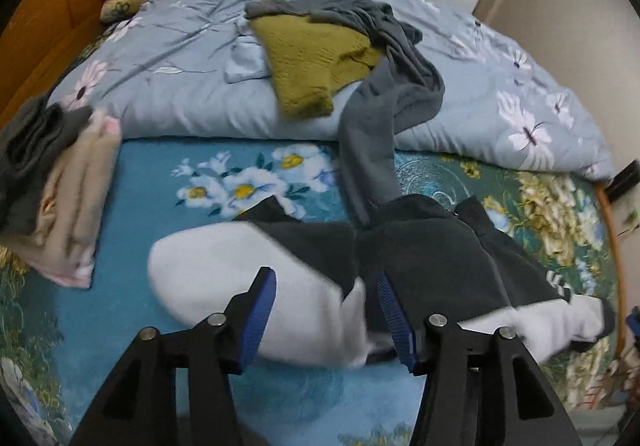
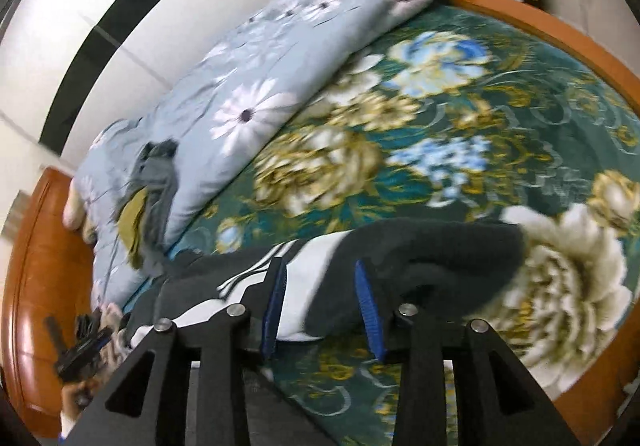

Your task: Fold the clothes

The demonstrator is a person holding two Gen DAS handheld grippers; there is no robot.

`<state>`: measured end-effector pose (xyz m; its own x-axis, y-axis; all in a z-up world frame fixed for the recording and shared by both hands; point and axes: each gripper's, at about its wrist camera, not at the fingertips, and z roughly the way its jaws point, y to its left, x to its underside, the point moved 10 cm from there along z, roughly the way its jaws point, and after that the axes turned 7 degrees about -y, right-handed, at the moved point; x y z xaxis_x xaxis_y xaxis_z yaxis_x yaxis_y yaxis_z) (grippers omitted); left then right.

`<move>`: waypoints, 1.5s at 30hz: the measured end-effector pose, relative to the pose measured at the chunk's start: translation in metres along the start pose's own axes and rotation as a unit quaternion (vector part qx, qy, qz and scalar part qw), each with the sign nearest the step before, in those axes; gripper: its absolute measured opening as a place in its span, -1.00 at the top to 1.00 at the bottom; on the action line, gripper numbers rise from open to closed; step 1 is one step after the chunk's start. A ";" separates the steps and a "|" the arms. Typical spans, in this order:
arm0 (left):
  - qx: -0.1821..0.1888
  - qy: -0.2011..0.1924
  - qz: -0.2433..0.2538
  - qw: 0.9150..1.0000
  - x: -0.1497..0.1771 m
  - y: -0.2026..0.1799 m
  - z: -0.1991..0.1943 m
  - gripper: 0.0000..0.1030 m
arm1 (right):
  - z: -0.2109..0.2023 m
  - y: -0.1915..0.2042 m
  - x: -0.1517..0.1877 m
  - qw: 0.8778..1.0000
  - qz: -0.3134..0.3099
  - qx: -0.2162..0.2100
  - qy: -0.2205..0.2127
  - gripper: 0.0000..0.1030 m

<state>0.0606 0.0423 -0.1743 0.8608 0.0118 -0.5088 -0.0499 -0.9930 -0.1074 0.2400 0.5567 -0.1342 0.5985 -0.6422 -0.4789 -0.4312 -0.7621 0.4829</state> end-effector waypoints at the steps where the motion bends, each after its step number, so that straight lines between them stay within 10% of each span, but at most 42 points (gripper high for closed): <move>1: -0.013 0.007 0.001 1.000 -0.001 0.000 0.007 -0.11 | 0.004 0.006 0.002 1.000 -0.001 -0.004 0.003 0.28; 5: -0.035 0.028 0.004 0.999 -0.004 0.001 0.026 0.08 | 0.025 0.038 0.012 0.999 -0.004 -0.034 0.019 0.28; 7: -0.038 0.032 0.017 0.999 -0.004 -0.002 0.030 0.77 | 0.034 0.056 0.017 0.998 -0.011 -0.049 0.027 0.28; 12: -0.045 -0.016 0.011 0.999 -0.012 0.013 0.000 0.82 | 0.054 0.089 0.028 0.996 -0.041 -0.068 0.049 0.28; 18: -0.049 -0.106 -0.108 0.987 -0.003 0.103 -0.085 0.82 | 0.072 0.103 0.038 0.994 -0.050 -0.077 0.063 0.28; 23: -0.112 -0.062 -0.173 0.977 0.058 0.175 -0.082 0.95 | 0.092 0.112 0.056 0.991 -0.057 -0.081 0.092 0.28; 28: -0.087 -0.056 -0.219 0.970 0.070 0.192 -0.084 0.95 | 0.113 0.121 0.071 0.987 -0.078 -0.076 0.122 0.28; 33: -0.042 -0.056 -0.186 0.980 0.033 0.154 -0.065 0.84 | 0.139 0.144 0.068 0.979 -0.124 -0.078 0.141 0.12; 36: 0.005 -0.030 -0.153 0.988 0.013 0.112 -0.034 0.25 | 0.162 0.161 0.070 0.968 -0.165 -0.083 0.168 -0.06; 41: 0.084 0.005 -0.090 0.992 -0.010 0.043 0.017 -0.22 | 0.205 0.171 0.080 0.935 -0.272 -0.056 0.219 -0.13; 45: 0.117 0.053 0.050 0.990 -0.010 0.006 0.052 -0.27 | 0.232 0.166 0.082 0.903 -0.346 -0.035 0.251 -0.18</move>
<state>0.0252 0.0420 -0.2142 0.8930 -0.1108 -0.4362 -0.2438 -0.9338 -0.2619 0.0612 0.3582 -0.2630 0.9468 0.1176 -0.2996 0.1968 -0.9481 0.2499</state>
